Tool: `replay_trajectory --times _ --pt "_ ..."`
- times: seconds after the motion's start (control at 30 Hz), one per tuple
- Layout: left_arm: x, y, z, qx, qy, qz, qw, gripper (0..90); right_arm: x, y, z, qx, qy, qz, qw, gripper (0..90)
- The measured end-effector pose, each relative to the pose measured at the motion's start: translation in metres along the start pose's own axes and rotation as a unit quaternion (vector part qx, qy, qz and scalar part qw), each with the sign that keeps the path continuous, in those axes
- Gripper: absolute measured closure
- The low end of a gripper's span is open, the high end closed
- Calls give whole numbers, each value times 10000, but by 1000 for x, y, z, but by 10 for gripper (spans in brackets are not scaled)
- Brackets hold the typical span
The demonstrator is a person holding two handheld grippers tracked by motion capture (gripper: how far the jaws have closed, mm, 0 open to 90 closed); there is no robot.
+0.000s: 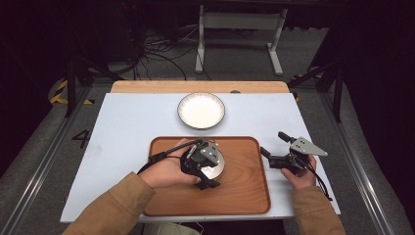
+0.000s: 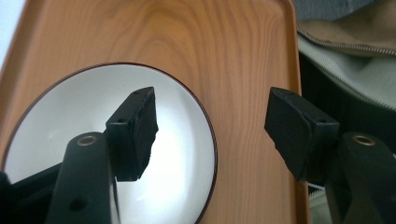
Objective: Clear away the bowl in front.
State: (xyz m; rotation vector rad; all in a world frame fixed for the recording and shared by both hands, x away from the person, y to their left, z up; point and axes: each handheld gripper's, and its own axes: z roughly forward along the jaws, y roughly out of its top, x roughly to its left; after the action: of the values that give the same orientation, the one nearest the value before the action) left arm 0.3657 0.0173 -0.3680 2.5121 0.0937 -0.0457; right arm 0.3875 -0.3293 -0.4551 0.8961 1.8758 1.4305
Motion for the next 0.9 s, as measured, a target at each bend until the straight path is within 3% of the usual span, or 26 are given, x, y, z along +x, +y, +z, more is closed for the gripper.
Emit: replay_trajectory --times 0.17,0.33,0.43,0.53,0.9 --pt "0 -6 -10 -257 115 -127 9995 359 1 0 0 -27 -45 -20 10000 35" --pt "-5 -17 -26 -550 286 -317 9976 335 0 0 0 -22 -33 22 10000 25" --pt "-6 -22 -32 -669 381 -329 9965 326 0 0 0 -30 -10 47 10000 25" --pt "-9 -31 -45 -938 528 -496 9930 310 -1 0 0 -22 -3 32 10000 26" --pt "-15 -58 -67 -1250 850 -768 9855 297 -1 0 0 -20 -17 48 10000 24"
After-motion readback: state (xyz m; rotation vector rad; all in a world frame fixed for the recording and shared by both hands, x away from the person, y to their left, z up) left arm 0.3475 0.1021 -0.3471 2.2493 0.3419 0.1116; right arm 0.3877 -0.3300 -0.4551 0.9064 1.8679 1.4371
